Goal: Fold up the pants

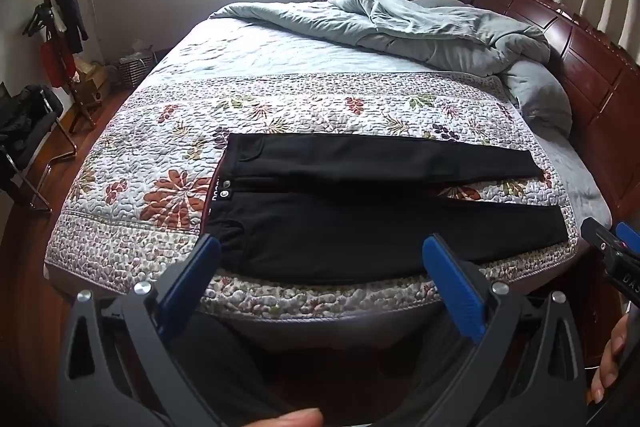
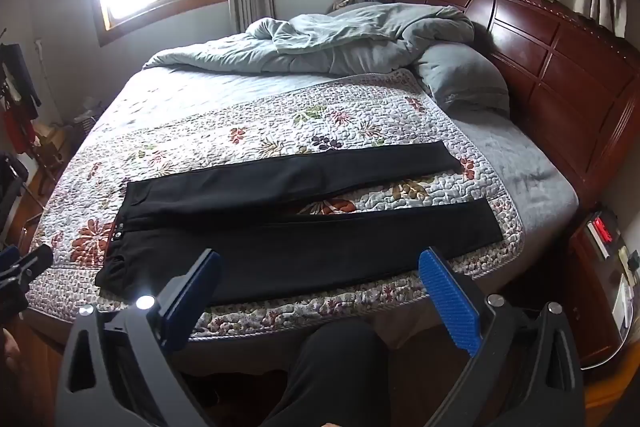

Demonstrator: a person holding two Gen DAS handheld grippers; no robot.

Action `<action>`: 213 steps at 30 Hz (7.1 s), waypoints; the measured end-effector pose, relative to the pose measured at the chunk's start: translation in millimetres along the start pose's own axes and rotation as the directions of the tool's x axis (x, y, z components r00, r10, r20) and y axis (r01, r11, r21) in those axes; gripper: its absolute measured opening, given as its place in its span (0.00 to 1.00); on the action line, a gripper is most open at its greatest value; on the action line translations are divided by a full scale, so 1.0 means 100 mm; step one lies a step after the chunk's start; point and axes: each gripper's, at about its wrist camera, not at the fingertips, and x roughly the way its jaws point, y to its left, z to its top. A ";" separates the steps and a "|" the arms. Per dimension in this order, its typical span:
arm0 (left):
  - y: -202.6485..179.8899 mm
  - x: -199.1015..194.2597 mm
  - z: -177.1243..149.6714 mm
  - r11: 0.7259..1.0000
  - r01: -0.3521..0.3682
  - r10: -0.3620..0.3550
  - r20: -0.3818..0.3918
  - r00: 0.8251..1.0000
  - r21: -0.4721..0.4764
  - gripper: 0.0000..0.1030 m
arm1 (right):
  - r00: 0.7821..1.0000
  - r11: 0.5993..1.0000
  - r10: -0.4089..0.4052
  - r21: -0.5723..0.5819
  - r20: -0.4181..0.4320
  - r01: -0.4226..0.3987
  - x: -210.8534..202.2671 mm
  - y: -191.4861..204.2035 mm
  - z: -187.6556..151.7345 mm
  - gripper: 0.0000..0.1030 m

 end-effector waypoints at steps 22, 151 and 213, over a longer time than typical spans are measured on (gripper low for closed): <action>0.01 -0.03 0.00 1.000 -0.006 0.006 -0.006 1.000 0.002 0.98 | 1.000 1.000 -0.002 0.006 0.014 0.002 -0.03 -0.05 -0.01 0.97; 2.45 5.27 1.67 0.892 0.449 -0.384 -0.599 0.702 -0.046 0.29 | 0.508 0.608 0.234 -0.283 -0.829 -0.742 5.43 0.98 2.03 0.83; 2.33 2.48 0.29 0.904 0.404 -0.344 -0.324 0.881 0.139 0.14 | 0.943 0.587 0.081 -0.750 -0.322 -0.306 2.55 0.45 0.18 0.07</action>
